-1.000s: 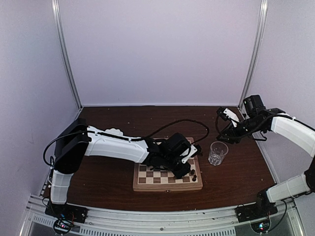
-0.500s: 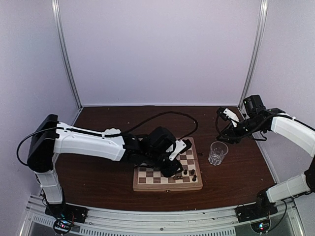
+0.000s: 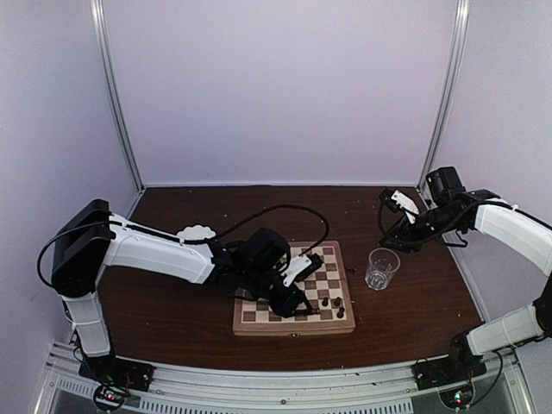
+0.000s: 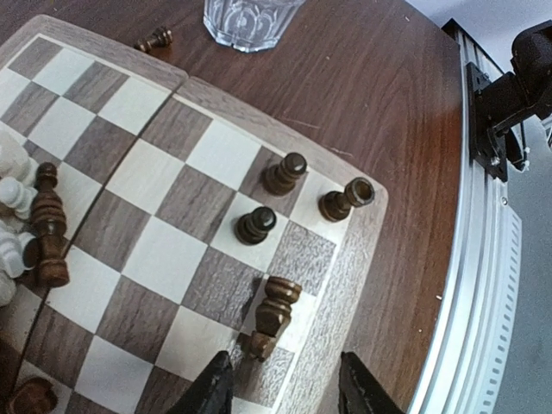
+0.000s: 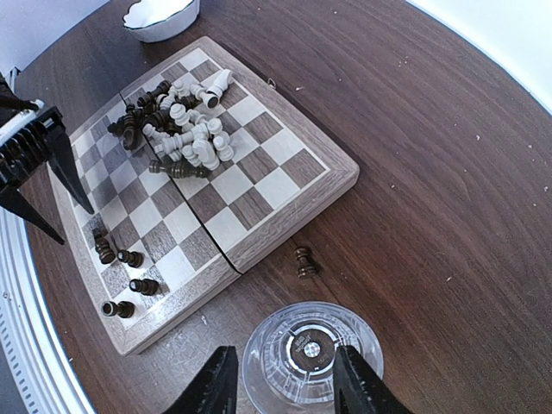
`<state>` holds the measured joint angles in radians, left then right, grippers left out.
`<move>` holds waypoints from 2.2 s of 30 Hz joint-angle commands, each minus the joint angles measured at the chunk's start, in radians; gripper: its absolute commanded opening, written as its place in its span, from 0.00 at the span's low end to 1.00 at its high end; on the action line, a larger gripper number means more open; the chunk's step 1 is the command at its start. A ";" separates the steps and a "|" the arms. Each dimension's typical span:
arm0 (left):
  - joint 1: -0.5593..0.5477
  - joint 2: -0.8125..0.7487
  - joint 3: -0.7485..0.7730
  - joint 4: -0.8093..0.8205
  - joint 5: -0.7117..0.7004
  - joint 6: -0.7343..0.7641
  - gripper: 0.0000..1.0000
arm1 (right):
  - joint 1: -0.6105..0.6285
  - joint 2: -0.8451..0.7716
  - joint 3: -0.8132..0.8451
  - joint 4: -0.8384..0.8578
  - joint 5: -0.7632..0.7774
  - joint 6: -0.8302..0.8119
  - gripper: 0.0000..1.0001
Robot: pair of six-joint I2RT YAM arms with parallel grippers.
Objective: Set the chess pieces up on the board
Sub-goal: Pick up the knight from the chessboard.
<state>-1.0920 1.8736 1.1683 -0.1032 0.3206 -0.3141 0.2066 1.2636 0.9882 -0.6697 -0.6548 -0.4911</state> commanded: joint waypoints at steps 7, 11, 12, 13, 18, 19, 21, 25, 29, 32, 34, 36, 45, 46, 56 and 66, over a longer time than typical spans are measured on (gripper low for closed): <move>0.016 0.061 -0.013 0.129 -0.040 -0.021 0.42 | -0.004 -0.009 -0.003 -0.008 -0.023 -0.009 0.40; 0.019 0.086 -0.007 0.143 -0.016 -0.006 0.41 | -0.004 -0.004 -0.002 -0.011 -0.025 -0.011 0.40; 0.019 0.092 -0.006 0.145 -0.012 -0.003 0.41 | -0.004 -0.003 -0.002 -0.012 -0.025 -0.010 0.40; 0.020 0.097 -0.005 0.149 -0.008 0.000 0.40 | -0.004 -0.004 -0.002 -0.014 -0.025 -0.010 0.40; 0.019 0.114 -0.009 0.169 0.003 0.010 0.35 | -0.004 -0.011 -0.003 -0.013 -0.023 -0.010 0.40; 0.019 0.116 -0.011 0.170 0.000 0.010 0.35 | -0.004 -0.012 -0.005 -0.012 -0.023 -0.010 0.40; 0.020 0.119 -0.014 0.176 0.000 0.015 0.33 | -0.004 -0.010 -0.003 -0.012 -0.023 -0.009 0.40; 0.018 0.121 -0.026 0.187 0.006 0.023 0.29 | -0.004 -0.006 -0.003 -0.013 -0.023 -0.009 0.40; 0.020 0.106 -0.069 0.213 0.030 0.029 0.28 | -0.003 -0.006 -0.003 -0.012 -0.022 -0.009 0.40; 0.017 0.099 -0.099 0.229 0.025 0.035 0.26 | -0.004 -0.003 -0.003 -0.012 -0.022 -0.009 0.40; 0.017 0.102 -0.113 0.246 0.019 0.035 0.23 | -0.004 -0.002 -0.004 -0.010 -0.021 -0.009 0.40; 0.017 0.109 -0.116 0.263 0.024 0.035 0.19 | -0.003 0.001 -0.003 -0.011 -0.022 -0.009 0.40; -0.002 0.104 -0.130 0.303 0.030 0.074 0.13 | -0.004 0.001 -0.003 -0.012 -0.023 -0.007 0.40; -0.001 0.103 -0.133 0.304 0.032 0.074 0.13 | -0.003 0.000 -0.003 -0.012 -0.023 -0.006 0.40; -0.003 -0.022 -0.204 0.345 0.019 0.058 0.12 | -0.003 -0.007 0.002 -0.012 -0.040 0.003 0.40; 0.003 -0.183 -0.211 0.255 -0.008 0.030 0.10 | 0.123 0.031 0.070 -0.125 -0.161 -0.022 0.38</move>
<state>-1.0885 1.7561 0.9504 0.1860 0.3313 -0.2676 0.2409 1.2652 0.9970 -0.7113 -0.7387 -0.4908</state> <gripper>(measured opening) 0.100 0.376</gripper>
